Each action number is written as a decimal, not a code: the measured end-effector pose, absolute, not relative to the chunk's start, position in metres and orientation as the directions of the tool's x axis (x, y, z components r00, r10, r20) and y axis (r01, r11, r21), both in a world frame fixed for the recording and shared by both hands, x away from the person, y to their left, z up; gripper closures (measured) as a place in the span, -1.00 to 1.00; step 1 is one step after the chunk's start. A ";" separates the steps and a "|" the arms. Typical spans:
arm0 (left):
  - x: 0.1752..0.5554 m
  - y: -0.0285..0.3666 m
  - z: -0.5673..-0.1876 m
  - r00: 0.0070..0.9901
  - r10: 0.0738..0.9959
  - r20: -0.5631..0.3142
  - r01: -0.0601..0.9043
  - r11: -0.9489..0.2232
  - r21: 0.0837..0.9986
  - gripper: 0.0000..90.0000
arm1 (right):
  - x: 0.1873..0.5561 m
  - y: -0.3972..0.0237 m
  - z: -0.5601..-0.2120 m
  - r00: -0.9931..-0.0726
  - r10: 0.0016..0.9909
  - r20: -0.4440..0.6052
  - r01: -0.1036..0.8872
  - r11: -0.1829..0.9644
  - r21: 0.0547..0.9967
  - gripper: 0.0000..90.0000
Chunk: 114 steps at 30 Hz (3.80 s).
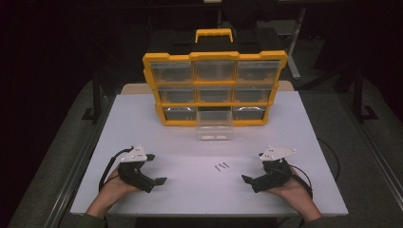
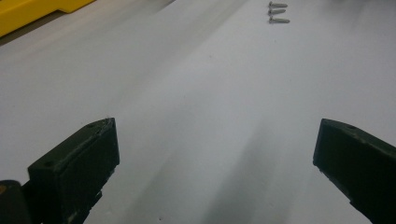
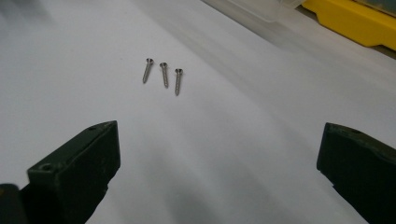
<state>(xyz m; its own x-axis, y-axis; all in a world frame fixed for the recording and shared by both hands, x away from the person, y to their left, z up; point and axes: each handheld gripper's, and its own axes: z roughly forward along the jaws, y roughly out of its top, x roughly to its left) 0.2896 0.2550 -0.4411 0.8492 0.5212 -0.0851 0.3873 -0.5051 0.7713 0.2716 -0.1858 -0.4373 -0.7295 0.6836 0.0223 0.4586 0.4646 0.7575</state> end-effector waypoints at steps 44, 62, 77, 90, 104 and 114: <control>0.287 0.257 -0.441 0.842 0.533 -0.084 0.390 -0.494 0.777 -1.00 | 0.289 -0.171 -0.427 -0.741 0.669 0.050 0.461 0.454 0.762 -1.00; 0.287 0.257 -0.442 0.843 0.530 -0.093 0.392 -0.488 0.780 -1.00 | 0.301 -0.163 -0.427 -0.743 0.664 0.080 0.488 0.456 0.744 -1.00; 0.287 0.257 -0.442 0.844 0.526 -0.101 0.394 -0.481 0.783 -1.00 | 0.309 -0.155 -0.423 -0.745 0.663 0.075 0.499 0.479 0.722 -1.00; 0.287 0.257 -0.442 0.845 0.524 -0.104 0.392 -0.476 0.787 -0.99 | 0.316 -0.144 -0.423 -0.753 0.655 0.068 0.504 0.506 0.700 -1.00; 0.287 0.258 -0.442 0.846 0.522 -0.107 0.392 -0.473 0.789 -0.99 | 0.324 -0.130 -0.421 -0.765 0.641 0.059 0.496 0.529 0.688 -1.00; 0.287 0.258 -0.442 0.845 0.523 -0.110 0.395 -0.472 0.788 -0.99 | 0.329 -0.120 -0.419 -0.772 0.633 0.058 0.490 0.534 0.689 -0.98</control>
